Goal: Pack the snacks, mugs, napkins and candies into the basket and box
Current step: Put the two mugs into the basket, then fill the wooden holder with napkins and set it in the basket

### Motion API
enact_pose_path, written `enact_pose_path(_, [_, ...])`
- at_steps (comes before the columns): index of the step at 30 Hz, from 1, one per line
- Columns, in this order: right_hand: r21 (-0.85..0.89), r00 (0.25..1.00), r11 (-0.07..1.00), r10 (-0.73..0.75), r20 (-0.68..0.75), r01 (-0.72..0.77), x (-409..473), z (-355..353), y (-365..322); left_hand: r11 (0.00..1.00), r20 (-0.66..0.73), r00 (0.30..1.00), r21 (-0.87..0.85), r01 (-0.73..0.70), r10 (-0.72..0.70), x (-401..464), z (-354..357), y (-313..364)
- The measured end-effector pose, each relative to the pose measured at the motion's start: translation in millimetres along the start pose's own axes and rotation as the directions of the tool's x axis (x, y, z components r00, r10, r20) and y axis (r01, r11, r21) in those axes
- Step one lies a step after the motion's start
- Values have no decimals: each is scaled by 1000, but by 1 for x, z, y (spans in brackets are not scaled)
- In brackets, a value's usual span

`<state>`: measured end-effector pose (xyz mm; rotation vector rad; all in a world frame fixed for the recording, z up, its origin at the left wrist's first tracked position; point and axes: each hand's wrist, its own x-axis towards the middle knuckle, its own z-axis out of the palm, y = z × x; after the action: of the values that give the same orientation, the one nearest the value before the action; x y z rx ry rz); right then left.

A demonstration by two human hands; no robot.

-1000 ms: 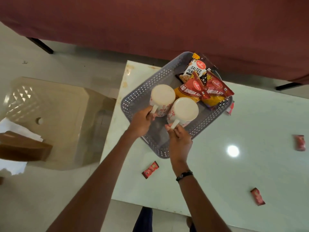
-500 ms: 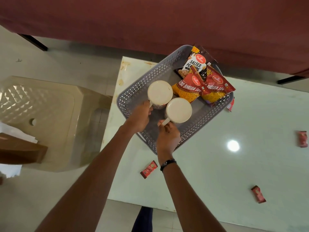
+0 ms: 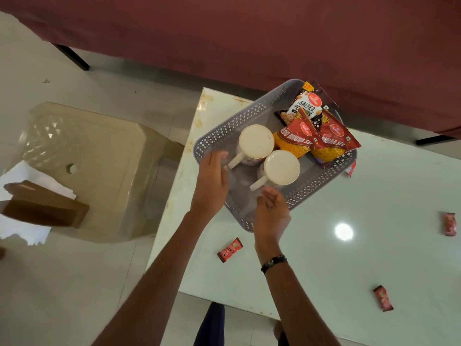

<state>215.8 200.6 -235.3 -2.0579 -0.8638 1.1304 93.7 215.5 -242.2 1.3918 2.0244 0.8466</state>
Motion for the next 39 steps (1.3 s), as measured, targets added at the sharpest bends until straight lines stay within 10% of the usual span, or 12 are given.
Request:
enact_pose_path(12, [38, 791, 907, -386, 474, 420, -110, 80, -53, 945, -397, 867, -247, 214, -300, -83, -126, -42])
enact_pose_path(19, [61, 426, 794, -387, 817, 604, -186, 183, -58, 861, -732, 457, -394, 321, -505, -117, -192, -108])
enact_pose_path(22, [44, 276, 693, -344, 897, 720, -209, 216, -56, 751, -670, 343, -558, 352, -658, -122, -210, -129])
enact_pose_path(29, [-14, 173, 414, -348, 921, 910, -222, 255, -42, 532, -340, 429, -689, 492, -837, -114, -226, -162])
enact_pose_path(39, [76, 171, 470, -460, 871, 879, -207, 220, -35, 668, -406, 537, -541, 511, -740, -115, -213, -125])
